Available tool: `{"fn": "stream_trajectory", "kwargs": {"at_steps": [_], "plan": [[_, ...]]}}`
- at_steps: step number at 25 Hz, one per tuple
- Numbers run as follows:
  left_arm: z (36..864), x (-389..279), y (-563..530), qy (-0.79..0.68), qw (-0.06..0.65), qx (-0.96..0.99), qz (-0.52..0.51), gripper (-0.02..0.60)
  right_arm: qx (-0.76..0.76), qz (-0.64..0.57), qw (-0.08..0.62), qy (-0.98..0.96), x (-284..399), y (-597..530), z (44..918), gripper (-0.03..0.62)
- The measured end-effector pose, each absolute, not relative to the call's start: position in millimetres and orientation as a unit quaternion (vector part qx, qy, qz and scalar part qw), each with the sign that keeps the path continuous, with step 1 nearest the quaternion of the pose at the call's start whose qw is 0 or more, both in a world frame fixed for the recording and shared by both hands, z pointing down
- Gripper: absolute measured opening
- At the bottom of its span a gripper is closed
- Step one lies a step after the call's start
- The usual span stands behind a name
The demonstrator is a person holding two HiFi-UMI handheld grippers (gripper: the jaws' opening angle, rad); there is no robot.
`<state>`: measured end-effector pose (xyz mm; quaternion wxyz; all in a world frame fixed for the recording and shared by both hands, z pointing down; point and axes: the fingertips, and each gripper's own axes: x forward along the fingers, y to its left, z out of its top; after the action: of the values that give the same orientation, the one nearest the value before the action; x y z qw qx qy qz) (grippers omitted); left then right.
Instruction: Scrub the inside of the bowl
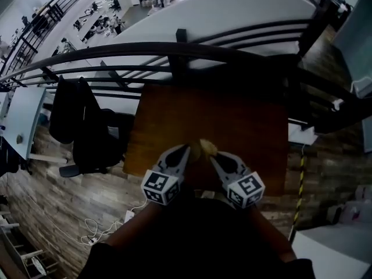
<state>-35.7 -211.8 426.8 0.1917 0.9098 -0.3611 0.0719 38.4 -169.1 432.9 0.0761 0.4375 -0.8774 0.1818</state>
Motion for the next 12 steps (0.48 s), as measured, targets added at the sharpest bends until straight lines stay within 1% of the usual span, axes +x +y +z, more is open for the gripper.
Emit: {"fn": "stream_trajectory", "kwargs": {"at_steps": [8, 12], "plan": [[479.1, -46.6, -261.8, -0.307, 0.219, 0.917, 0.131, 0.000, 0.463, 0.240, 0.106, -0.846, 26.3, -199.8, 484.5, 0.049], [515.5, -46.0, -279.0, -0.286, 0.223, 0.916, 0.172, 0.016, 0.477, 0.258, 0.123, -0.831, 27.1, -209.2, 509.5, 0.049]]}}
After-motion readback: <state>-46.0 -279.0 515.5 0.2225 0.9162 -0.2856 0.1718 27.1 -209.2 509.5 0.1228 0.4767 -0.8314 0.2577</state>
